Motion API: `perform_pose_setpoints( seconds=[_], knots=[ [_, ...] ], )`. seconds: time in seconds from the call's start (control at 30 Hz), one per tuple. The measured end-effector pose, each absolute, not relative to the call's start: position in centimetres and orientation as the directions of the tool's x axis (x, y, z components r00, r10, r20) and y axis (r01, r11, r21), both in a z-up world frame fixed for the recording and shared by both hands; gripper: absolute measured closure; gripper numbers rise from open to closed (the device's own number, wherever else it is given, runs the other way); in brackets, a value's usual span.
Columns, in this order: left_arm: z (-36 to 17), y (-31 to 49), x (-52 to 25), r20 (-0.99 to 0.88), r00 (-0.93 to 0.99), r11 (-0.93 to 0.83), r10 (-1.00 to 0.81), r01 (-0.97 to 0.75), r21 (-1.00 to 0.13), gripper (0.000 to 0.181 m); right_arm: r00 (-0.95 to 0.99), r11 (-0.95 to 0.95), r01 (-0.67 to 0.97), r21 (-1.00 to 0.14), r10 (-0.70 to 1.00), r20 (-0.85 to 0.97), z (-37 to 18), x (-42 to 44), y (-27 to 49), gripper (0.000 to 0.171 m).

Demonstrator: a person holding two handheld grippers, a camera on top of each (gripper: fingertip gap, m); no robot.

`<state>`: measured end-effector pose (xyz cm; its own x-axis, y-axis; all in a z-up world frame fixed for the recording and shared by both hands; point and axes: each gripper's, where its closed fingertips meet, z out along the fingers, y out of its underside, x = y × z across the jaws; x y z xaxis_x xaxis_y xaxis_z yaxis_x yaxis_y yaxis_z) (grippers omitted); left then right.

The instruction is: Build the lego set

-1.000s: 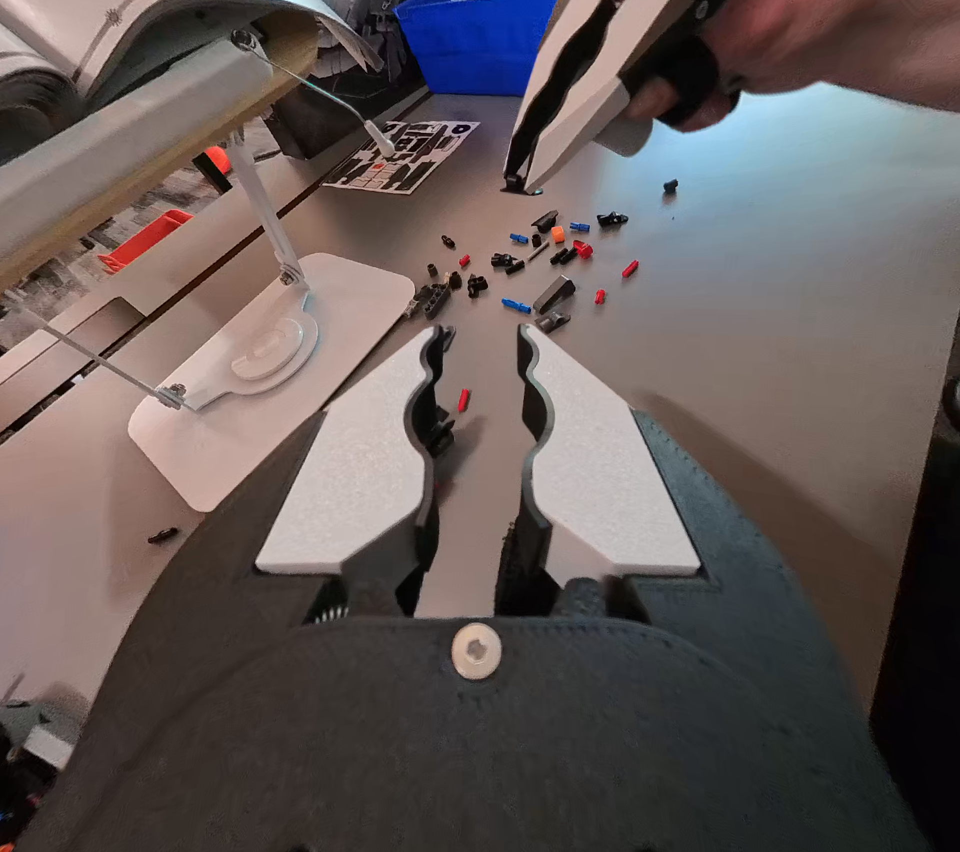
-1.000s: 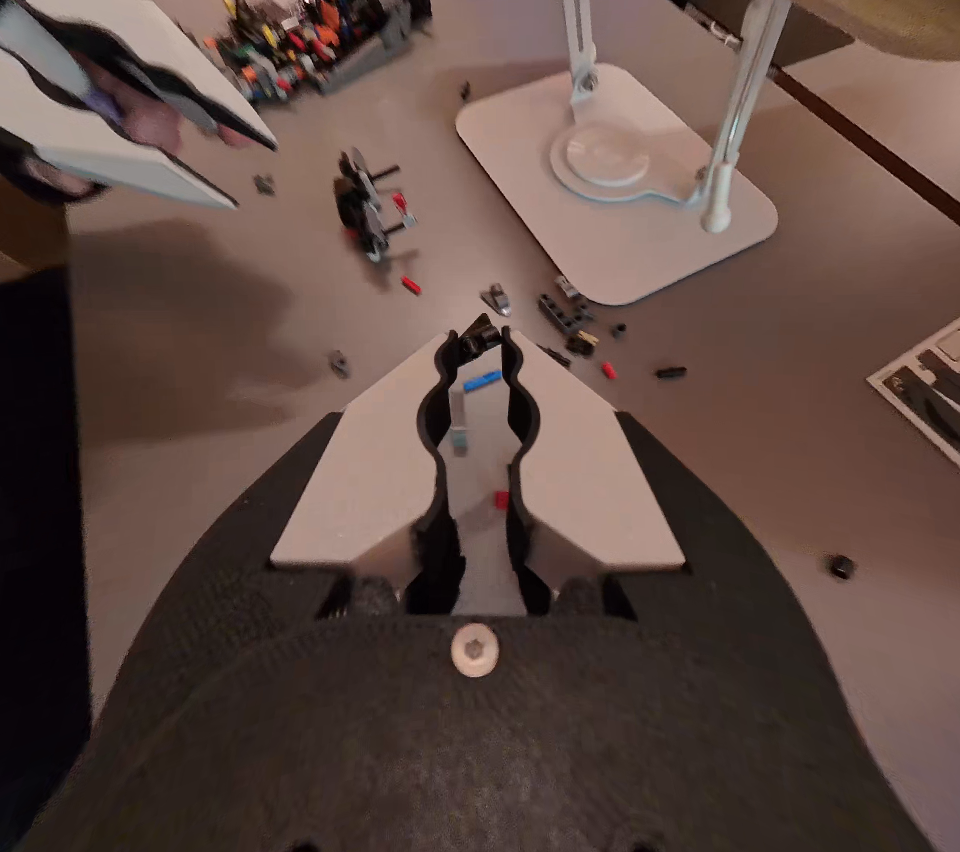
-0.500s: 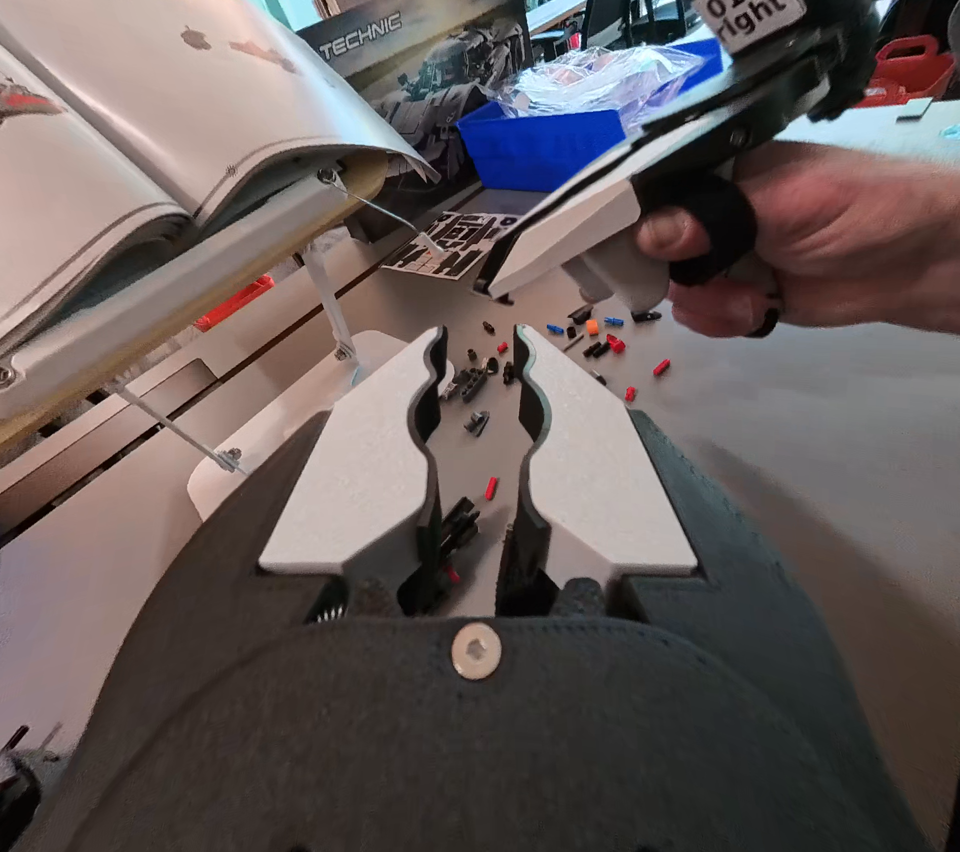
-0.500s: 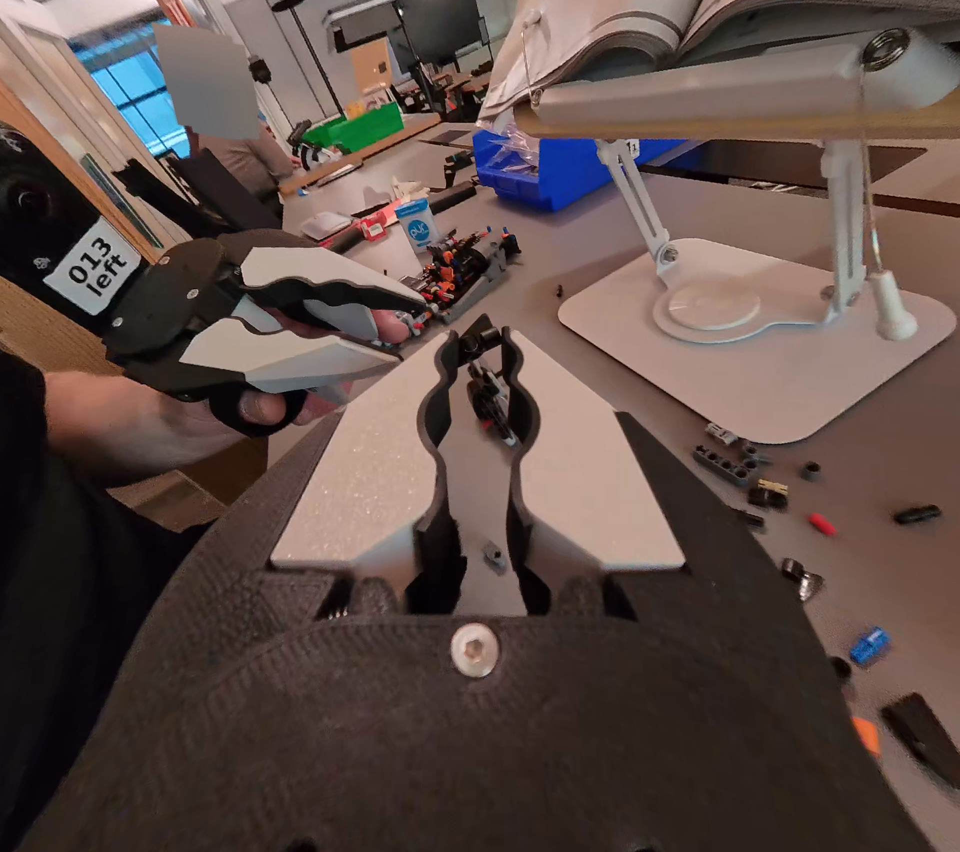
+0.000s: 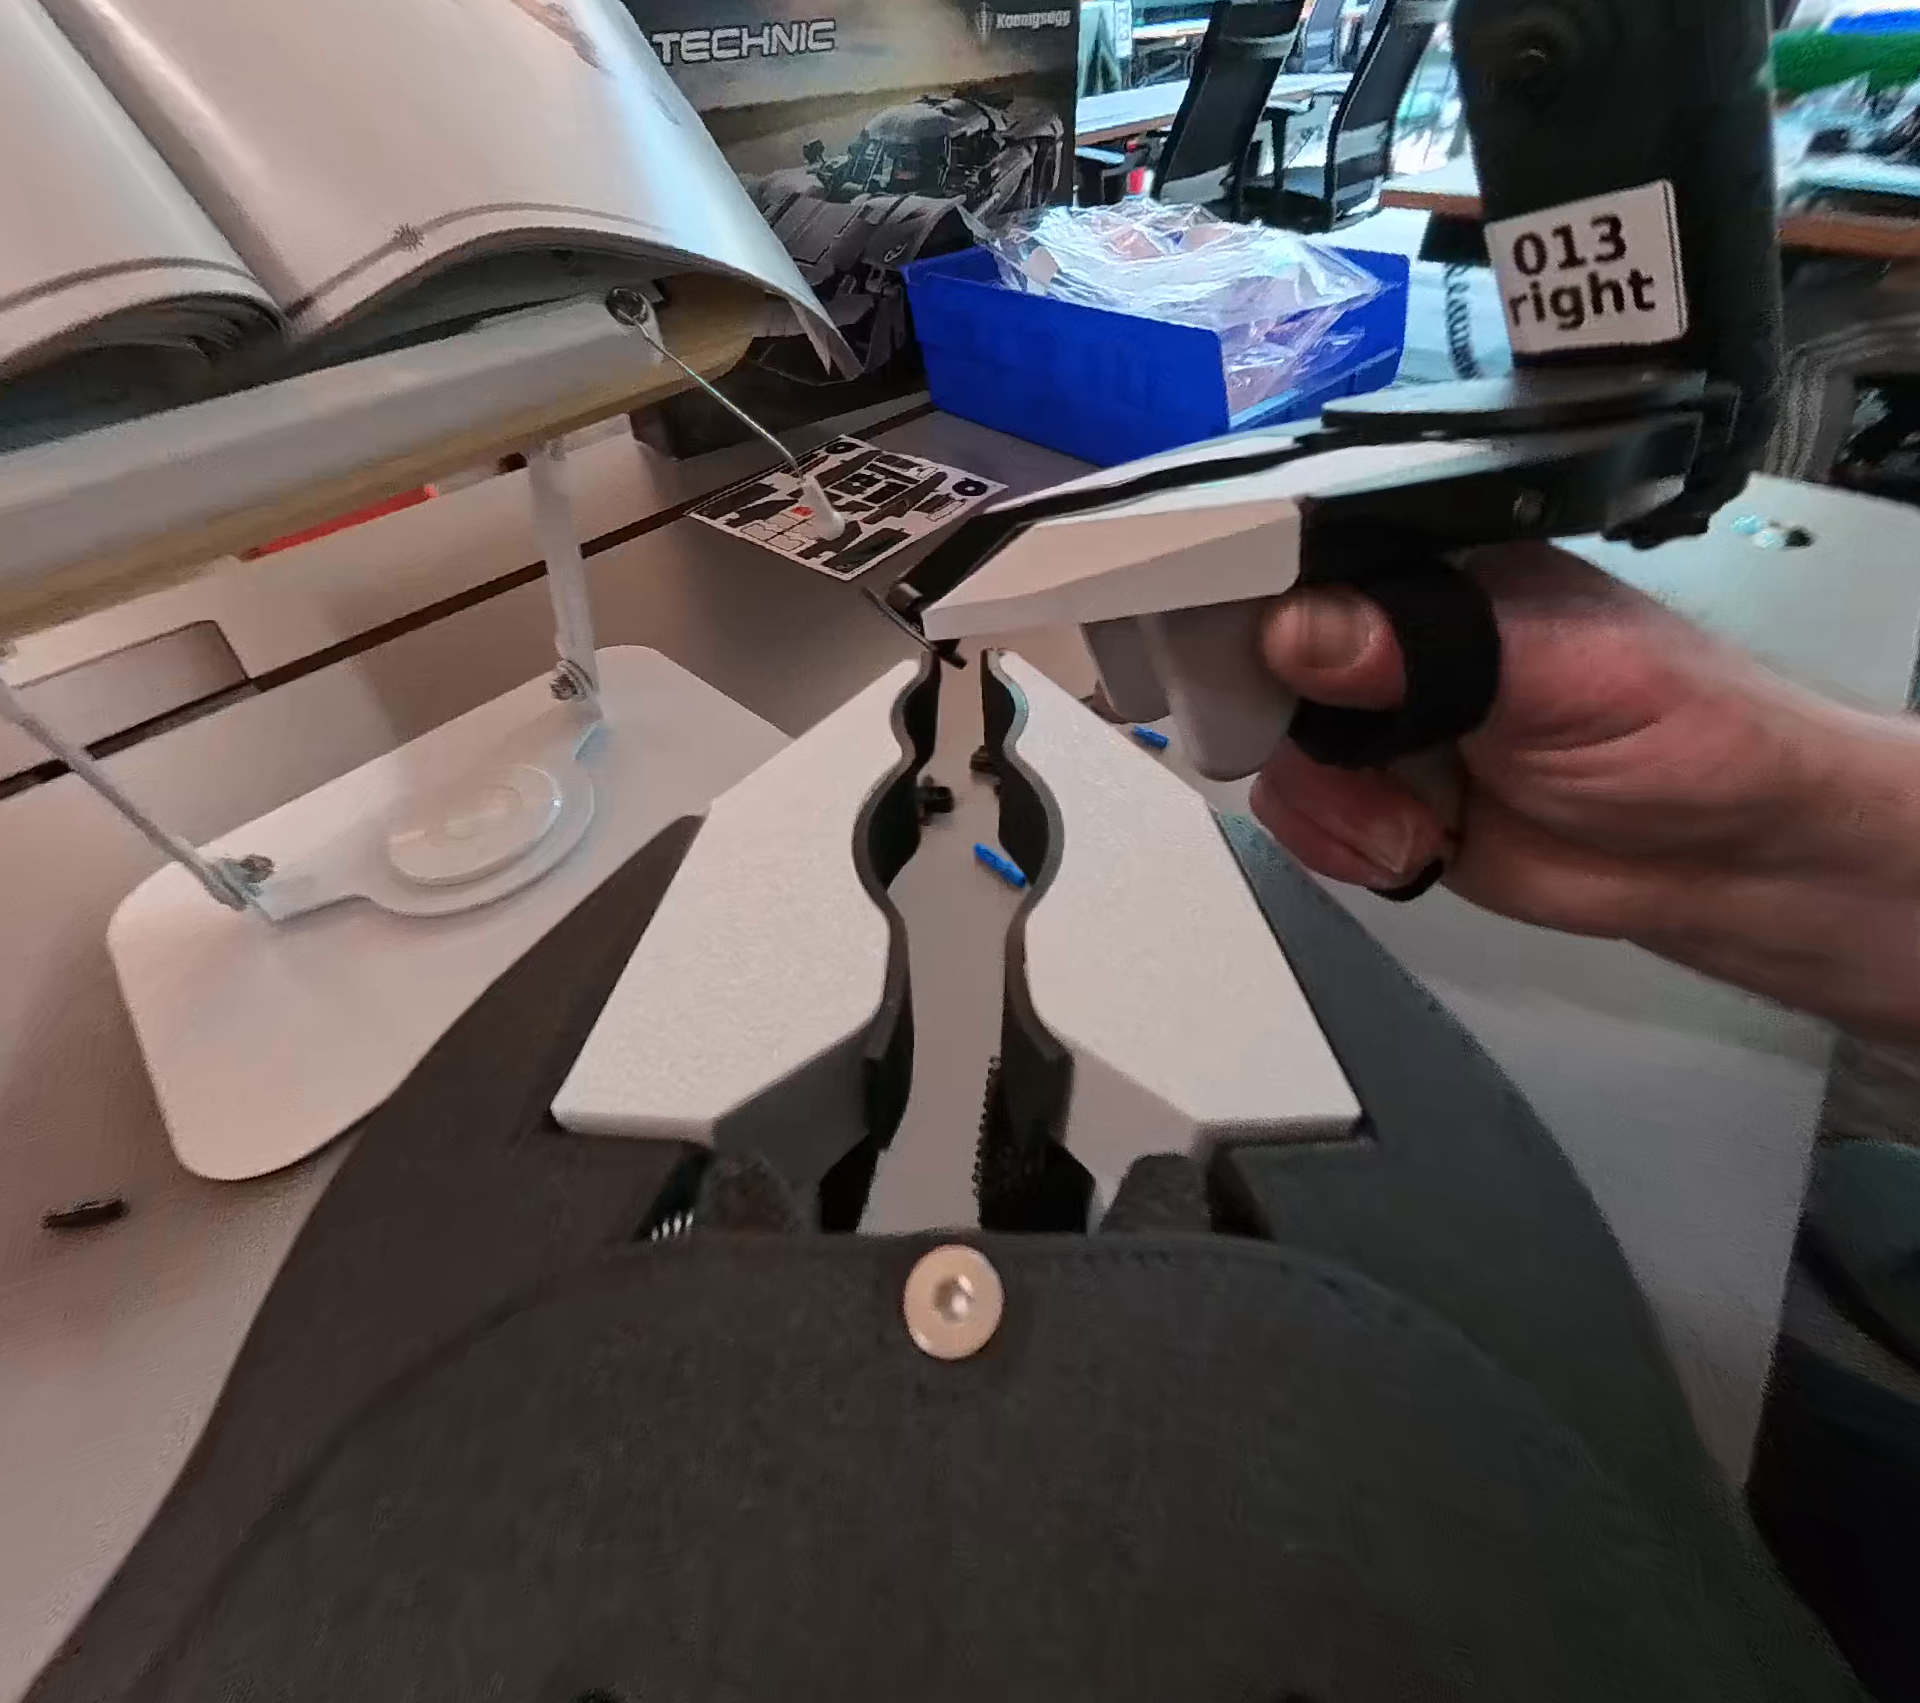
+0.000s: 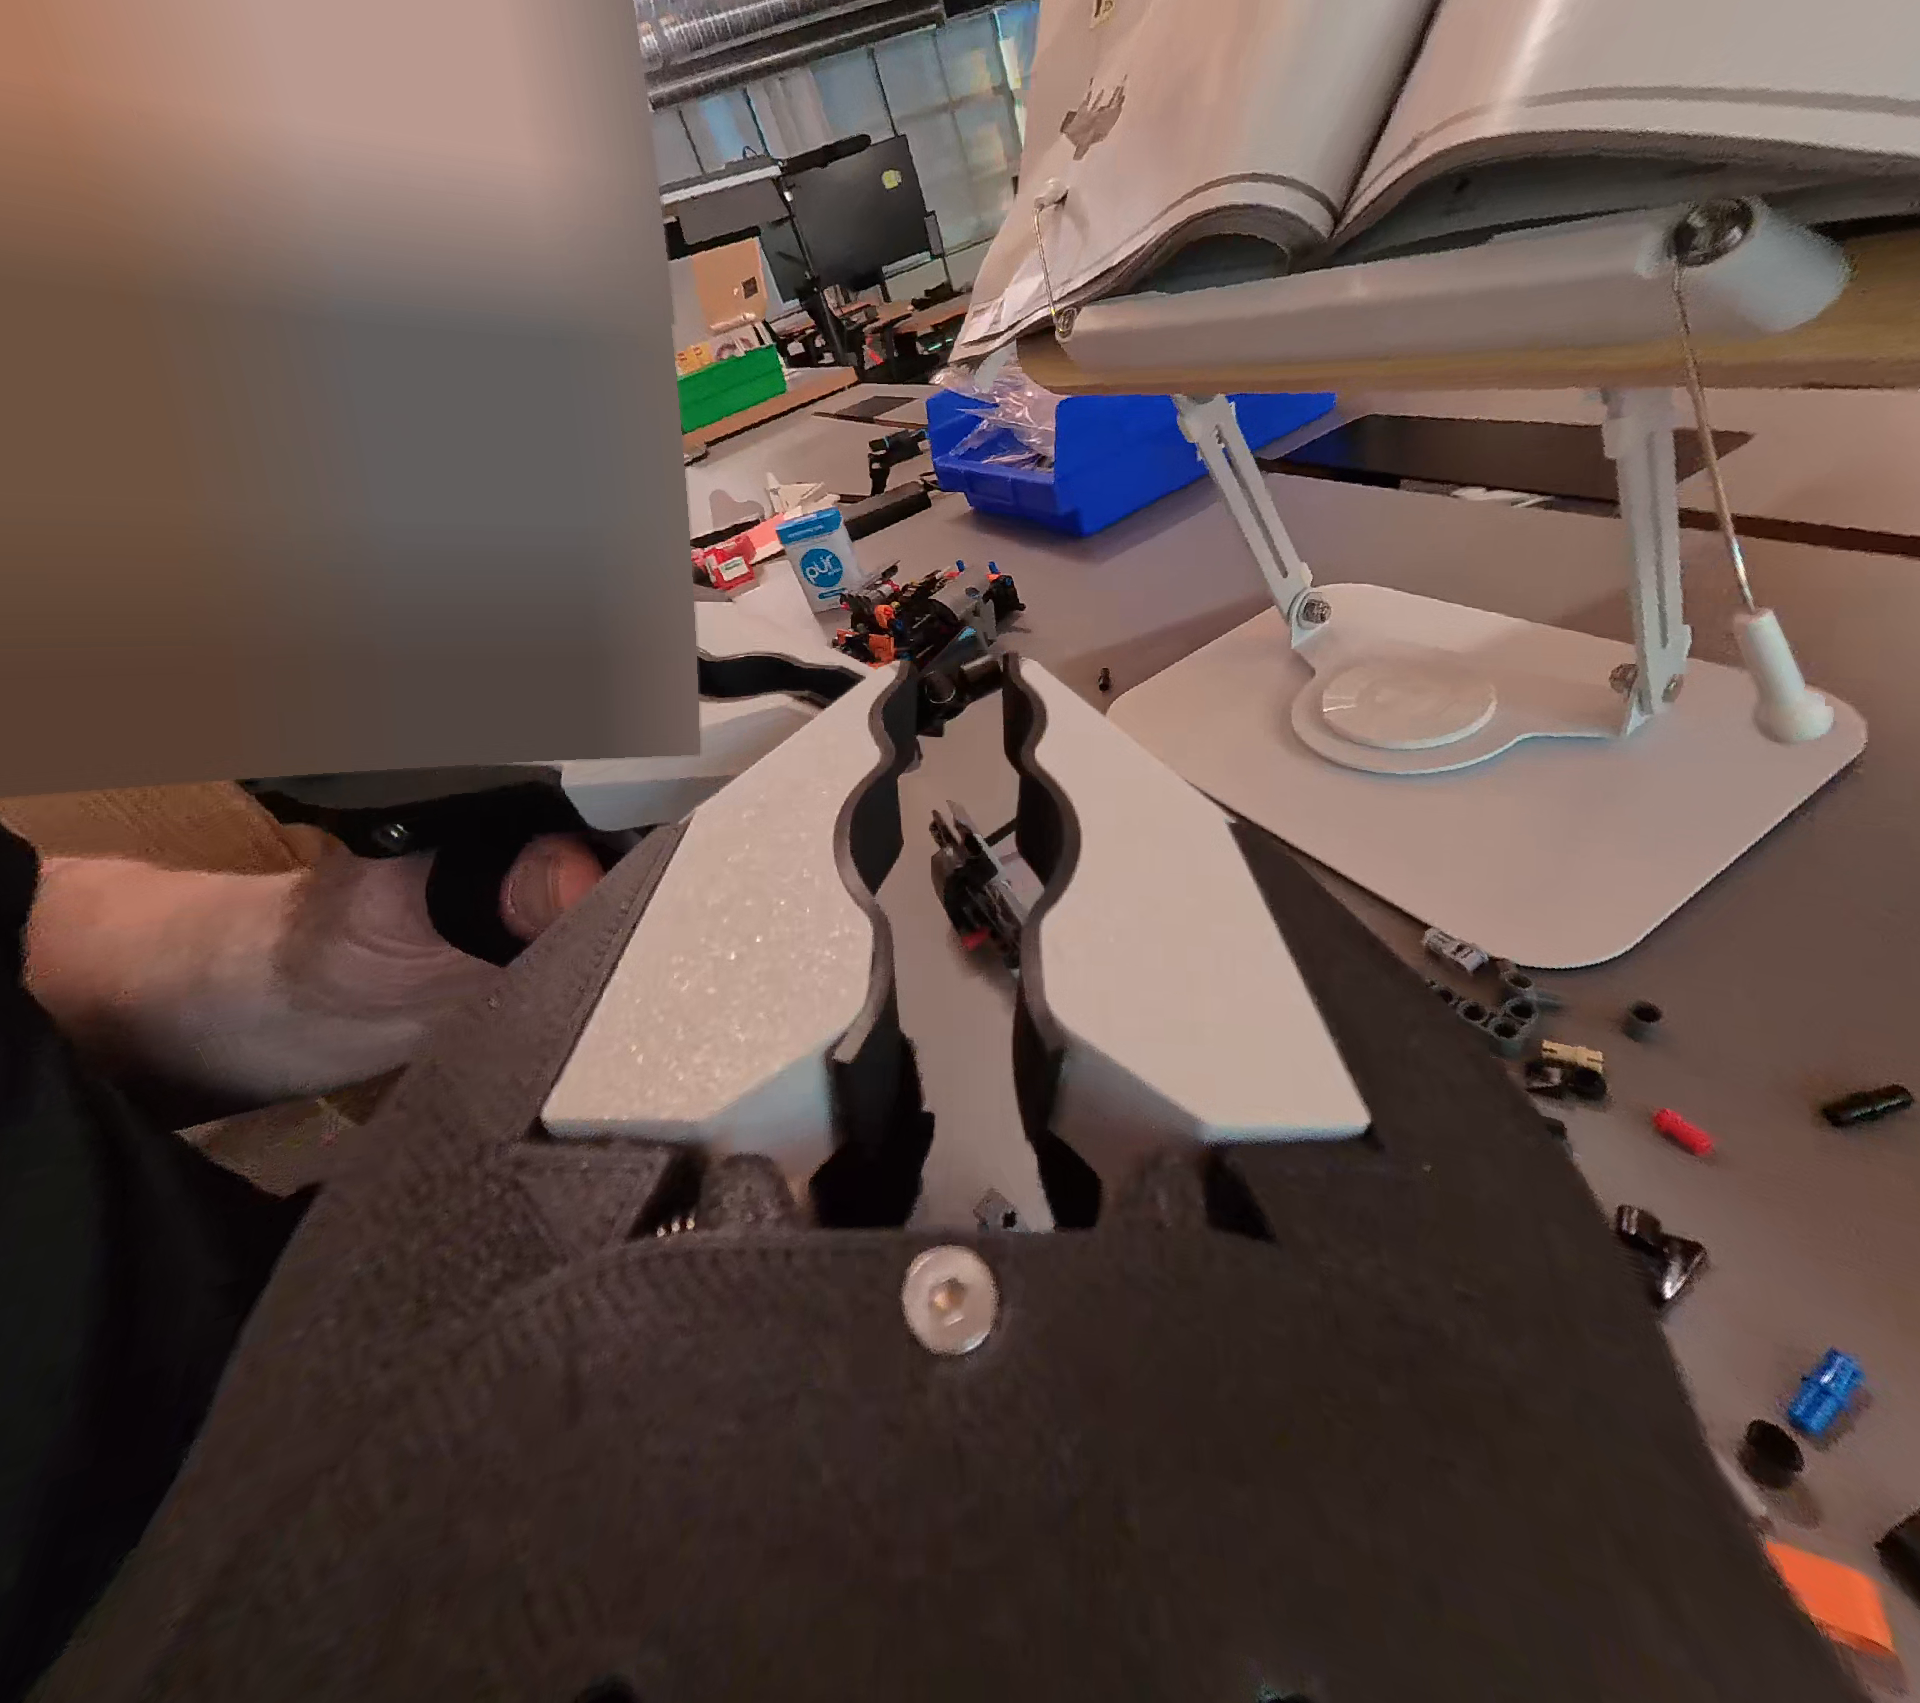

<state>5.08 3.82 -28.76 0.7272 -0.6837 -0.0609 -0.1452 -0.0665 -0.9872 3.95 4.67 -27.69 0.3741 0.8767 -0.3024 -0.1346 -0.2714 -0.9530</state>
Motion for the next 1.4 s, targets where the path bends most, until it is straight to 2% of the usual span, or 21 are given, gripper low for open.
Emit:
perform_pose_setpoints(
  seconds=[0.43,0.63,0.77,1.0,1.17,1.3,1.4],
  knots=[
    [-27.8,3.7,4.3,0.18,0.649,-0.143,-0.739,0.11,-0.984,0.181,0.491,-0.041,-0.011,-0.999,0.87,-0.041,-26.6,3.4,4.1,0.158],
    [-27.9,3.7,3.9,0.206,0.604,-0.176,-0.77,0.109,-0.978,0.181,0.475,-0.03,0.021,-0.999,0.88,-0.016,-26.5,3.4,3.6,0.155],
    [-28.5,3.1,4.3,0.205,0.526,-0.236,-0.825,0.008,-0.972,0.181,0.441,-0.009,0.083,-0.997,0.897,0.029,-26.2,4.2,3.2,0.148],
    [-29.7,0.5,4.8,0.062,0.315,-0.189,-0.947,-0.39,-0.901,0.181,0.169,-0.021,0.345,-0.938,0.985,0.04,-28.1,4.9,1.4,0.157],
    [-30.3,0.0,5.0,-0.02,0.24,-0.113,-0.971,-0.531,-0.84,0.181,0.063,0.011,0.426,-0.905,0.997,0.042,-28.9,5.0,0.3,0.171],
    [-30.8,-0.2,4.9,-0.022,0.196,-0.098,-0.98,-0.579,-0.809,0.181,0.039,-0.033,0.427,-0.903,0.999,-0.018,-29.5,5.1,0.0,0.171],
    [-30.0,0.4,5.0,-0.014,0.205,-0.104,-0.979,-0.553,-0.827,0.181,0.078,-0.124,0.321,-0.939,0.991,-0.104,-28.7,5.2,0.7,0.171]
  ],
)
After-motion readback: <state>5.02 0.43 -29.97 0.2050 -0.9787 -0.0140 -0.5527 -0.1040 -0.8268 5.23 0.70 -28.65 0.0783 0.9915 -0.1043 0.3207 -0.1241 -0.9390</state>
